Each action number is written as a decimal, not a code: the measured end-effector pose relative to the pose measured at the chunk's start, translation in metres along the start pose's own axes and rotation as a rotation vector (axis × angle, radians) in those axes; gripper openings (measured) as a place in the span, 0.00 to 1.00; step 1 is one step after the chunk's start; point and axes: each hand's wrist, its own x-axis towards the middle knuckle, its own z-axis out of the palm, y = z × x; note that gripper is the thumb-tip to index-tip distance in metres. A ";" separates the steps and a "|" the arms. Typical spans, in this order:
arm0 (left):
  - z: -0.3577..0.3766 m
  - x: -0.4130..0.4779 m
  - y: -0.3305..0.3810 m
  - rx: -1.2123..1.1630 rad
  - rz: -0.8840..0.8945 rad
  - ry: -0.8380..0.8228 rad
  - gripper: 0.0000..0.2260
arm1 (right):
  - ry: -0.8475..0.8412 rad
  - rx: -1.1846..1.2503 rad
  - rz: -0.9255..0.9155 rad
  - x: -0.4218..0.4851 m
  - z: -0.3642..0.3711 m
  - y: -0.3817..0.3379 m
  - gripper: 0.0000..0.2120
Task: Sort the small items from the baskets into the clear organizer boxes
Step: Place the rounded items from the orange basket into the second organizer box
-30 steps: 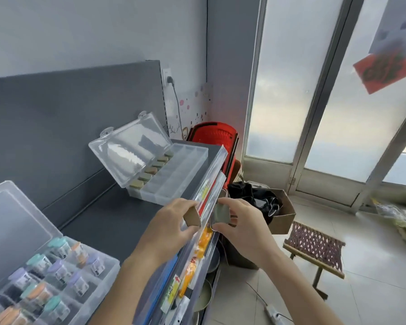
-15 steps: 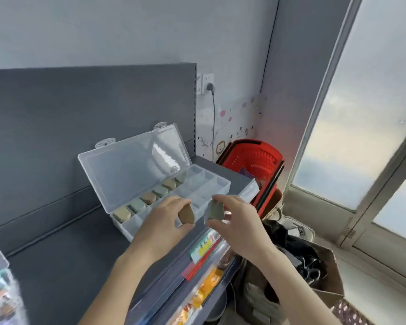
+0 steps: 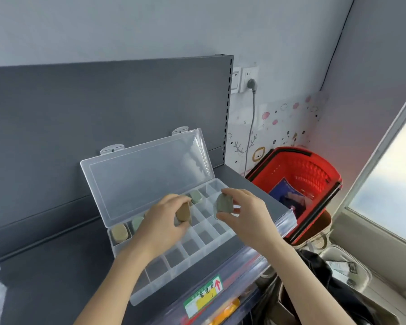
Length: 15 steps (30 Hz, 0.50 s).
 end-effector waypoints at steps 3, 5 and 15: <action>0.005 0.023 -0.006 -0.013 0.014 0.017 0.20 | 0.004 0.015 0.000 0.023 0.001 0.010 0.25; 0.010 0.038 -0.008 -0.036 0.020 0.007 0.20 | 0.008 0.006 -0.004 0.037 -0.001 0.017 0.25; 0.041 0.110 -0.008 -0.024 -0.021 0.033 0.21 | 0.005 -0.041 -0.025 0.093 -0.006 0.045 0.24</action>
